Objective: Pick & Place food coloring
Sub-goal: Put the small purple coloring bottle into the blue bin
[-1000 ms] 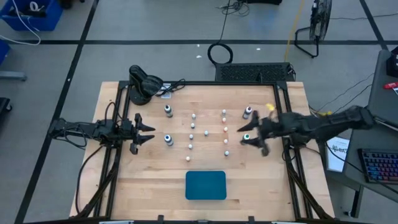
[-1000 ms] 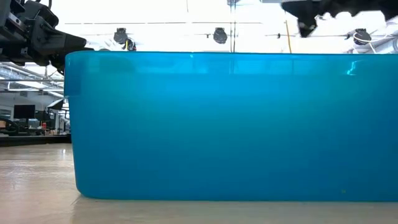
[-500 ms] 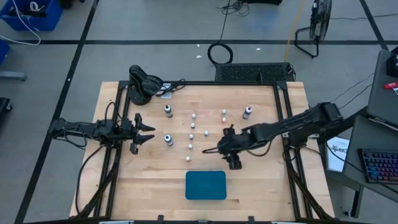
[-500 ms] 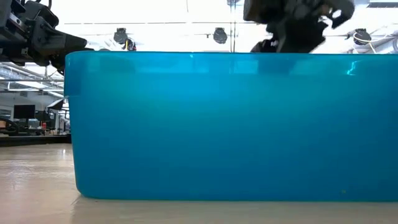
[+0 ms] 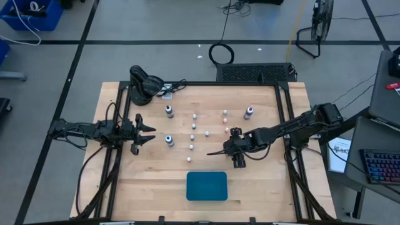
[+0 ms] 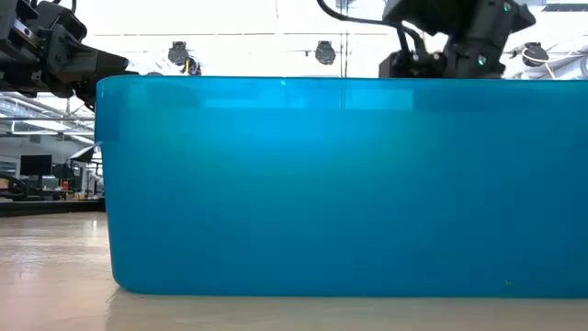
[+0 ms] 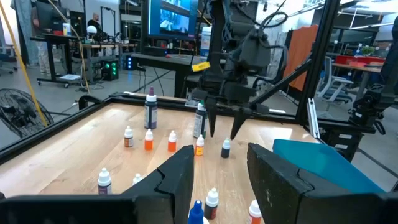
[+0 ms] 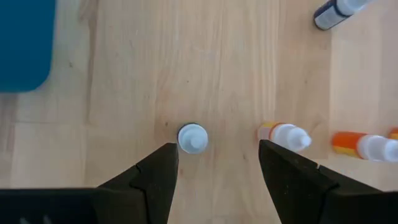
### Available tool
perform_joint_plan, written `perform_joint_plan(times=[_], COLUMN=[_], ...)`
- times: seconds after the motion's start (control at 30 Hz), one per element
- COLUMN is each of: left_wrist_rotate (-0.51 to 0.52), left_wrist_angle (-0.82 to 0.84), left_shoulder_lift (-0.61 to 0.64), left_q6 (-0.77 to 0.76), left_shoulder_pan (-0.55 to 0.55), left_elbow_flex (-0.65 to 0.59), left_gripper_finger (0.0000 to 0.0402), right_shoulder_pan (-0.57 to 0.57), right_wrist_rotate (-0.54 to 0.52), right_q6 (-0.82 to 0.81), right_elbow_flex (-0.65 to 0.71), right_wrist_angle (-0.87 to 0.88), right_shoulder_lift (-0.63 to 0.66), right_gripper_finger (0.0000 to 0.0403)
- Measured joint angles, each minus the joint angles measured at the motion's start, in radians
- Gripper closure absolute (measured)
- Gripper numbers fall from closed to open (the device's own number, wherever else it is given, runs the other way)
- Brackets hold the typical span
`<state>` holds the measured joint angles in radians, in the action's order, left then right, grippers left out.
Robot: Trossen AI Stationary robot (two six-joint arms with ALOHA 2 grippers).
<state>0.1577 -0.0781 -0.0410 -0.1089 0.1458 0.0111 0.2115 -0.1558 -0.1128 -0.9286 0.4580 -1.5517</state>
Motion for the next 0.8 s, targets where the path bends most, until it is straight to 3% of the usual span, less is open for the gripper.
perform_joint_plan(times=[0.47, 0.8], left_wrist_rotate=[0.000, 0.000], left_wrist_angle=[0.000, 0.000], left_shoulder_lift=[0.000, 0.000], left_q6=[0.000, 0.000], left_shoulder_pan=[0.000, 0.000], left_elbow_flex=[0.000, 0.000], left_gripper_finger=[0.0249, 0.0249], right_shoulder_pan=[0.007, 0.025], right_wrist_rotate=[0.050, 0.025], right_q6=[-0.063, -0.066], right_elbow_flex=[0.114, 0.116], right_wrist_angle=[-0.200, -0.240], right_shoulder_lift=[-0.001, -0.018], right_gripper_finger=[0.0190, 0.0190])
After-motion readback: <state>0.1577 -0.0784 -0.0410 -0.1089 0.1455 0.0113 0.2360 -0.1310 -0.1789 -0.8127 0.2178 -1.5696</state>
